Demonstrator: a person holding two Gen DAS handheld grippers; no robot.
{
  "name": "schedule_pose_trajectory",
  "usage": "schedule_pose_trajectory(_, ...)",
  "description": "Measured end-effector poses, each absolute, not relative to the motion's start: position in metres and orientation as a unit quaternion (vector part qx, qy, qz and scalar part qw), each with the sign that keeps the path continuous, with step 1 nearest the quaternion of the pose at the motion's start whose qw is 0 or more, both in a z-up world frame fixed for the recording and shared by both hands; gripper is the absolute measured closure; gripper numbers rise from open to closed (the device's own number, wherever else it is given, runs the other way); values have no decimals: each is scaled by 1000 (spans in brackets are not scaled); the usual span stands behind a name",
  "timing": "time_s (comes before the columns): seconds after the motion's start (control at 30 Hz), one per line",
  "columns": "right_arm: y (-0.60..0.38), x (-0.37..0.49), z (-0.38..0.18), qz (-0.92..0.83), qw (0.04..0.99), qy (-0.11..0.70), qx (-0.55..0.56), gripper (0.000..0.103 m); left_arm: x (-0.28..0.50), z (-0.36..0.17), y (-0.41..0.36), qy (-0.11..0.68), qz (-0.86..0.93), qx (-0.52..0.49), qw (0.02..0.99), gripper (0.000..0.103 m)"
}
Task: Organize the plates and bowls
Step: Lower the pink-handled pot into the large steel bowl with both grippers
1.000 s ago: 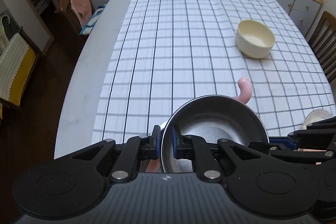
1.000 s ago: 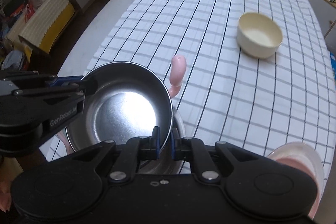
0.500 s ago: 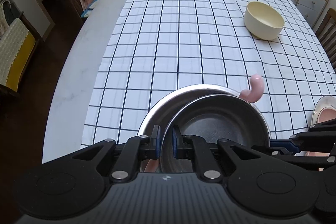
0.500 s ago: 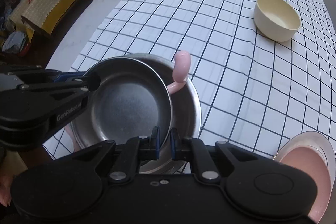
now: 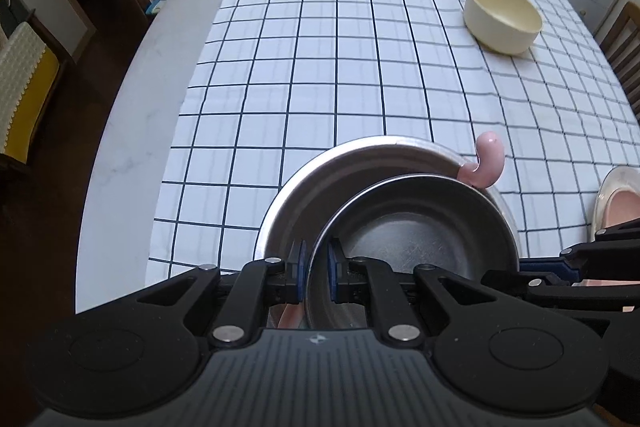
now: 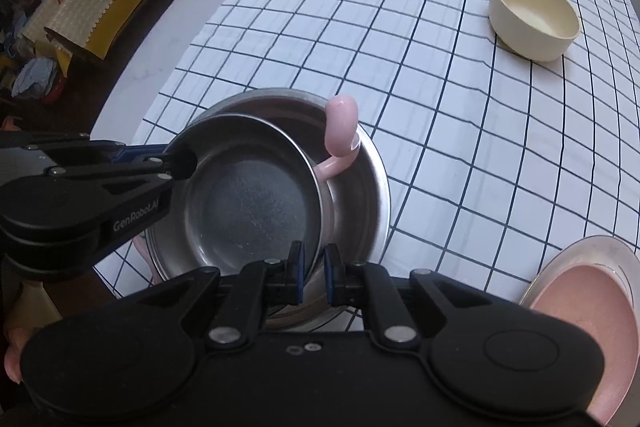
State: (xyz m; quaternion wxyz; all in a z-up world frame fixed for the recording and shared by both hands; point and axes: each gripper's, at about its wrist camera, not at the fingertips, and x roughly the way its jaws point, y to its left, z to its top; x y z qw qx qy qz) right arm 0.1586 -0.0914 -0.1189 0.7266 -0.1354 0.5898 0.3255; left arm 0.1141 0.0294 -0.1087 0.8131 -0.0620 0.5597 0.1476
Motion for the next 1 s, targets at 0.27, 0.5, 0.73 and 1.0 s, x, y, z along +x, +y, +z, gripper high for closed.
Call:
schedule_pose_trajectory(0.27, -90, 164, -126, 331, 718, 598, -132, 91, 121, -117, 34, 568, 151, -52, 807, 92)
schedule_pose_trajectory(0.5, -90, 165, -122, 345, 715, 597, -116, 86, 124, -126, 39, 573, 157, -59, 802, 91)
schedule_pose_trajectory(0.73, -90, 166, -117, 354, 716, 593, -106, 80, 123, -127, 42, 571, 155, -67, 804, 91)
schedule_pose_trajectory(1.0, -90, 164, -110, 366, 715, 586, -102, 71, 121, -116, 42, 561, 147, -75, 811, 88)
